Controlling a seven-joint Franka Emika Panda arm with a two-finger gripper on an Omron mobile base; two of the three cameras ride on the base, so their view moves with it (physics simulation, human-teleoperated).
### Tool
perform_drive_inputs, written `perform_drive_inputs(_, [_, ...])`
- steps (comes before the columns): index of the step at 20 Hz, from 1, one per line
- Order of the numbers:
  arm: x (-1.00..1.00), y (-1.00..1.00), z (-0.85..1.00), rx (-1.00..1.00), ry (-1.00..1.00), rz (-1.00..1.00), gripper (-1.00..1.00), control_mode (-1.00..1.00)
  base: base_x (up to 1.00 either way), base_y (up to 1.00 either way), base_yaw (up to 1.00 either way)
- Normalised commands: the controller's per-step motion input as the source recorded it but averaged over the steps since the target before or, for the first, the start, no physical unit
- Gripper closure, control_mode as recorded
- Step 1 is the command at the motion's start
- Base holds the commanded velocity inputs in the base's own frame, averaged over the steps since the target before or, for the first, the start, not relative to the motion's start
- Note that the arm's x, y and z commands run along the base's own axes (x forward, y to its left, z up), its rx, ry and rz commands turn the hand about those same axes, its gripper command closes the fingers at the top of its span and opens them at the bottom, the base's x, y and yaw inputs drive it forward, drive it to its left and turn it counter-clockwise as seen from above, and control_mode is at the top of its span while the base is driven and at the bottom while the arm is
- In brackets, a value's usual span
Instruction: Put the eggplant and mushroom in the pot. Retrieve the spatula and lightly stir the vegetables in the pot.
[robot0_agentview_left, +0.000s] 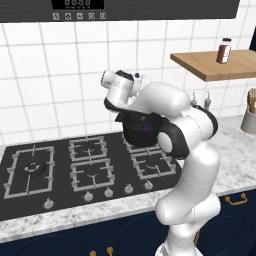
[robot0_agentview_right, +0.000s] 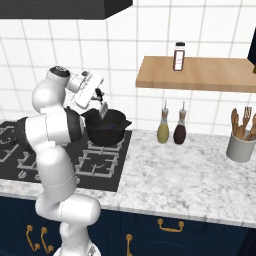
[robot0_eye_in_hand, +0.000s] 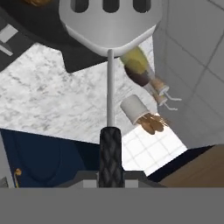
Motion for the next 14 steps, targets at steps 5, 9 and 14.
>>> perform_drive_inputs(5, [0.45,0.04,0.00,-0.07,0.37,0.16,1.00,-1.00,0.00,0.00,0.00])
perform_drive_inputs(9, [0.33,0.05,-0.01,-0.04,0.23,0.15,1.00,-1.00,0.00,0.00,0.00])
perform_drive_inputs(14, [0.36,0.11,-0.17,-0.03,0.11,0.07,1.00,-1.00,0.00,0.00,0.00])
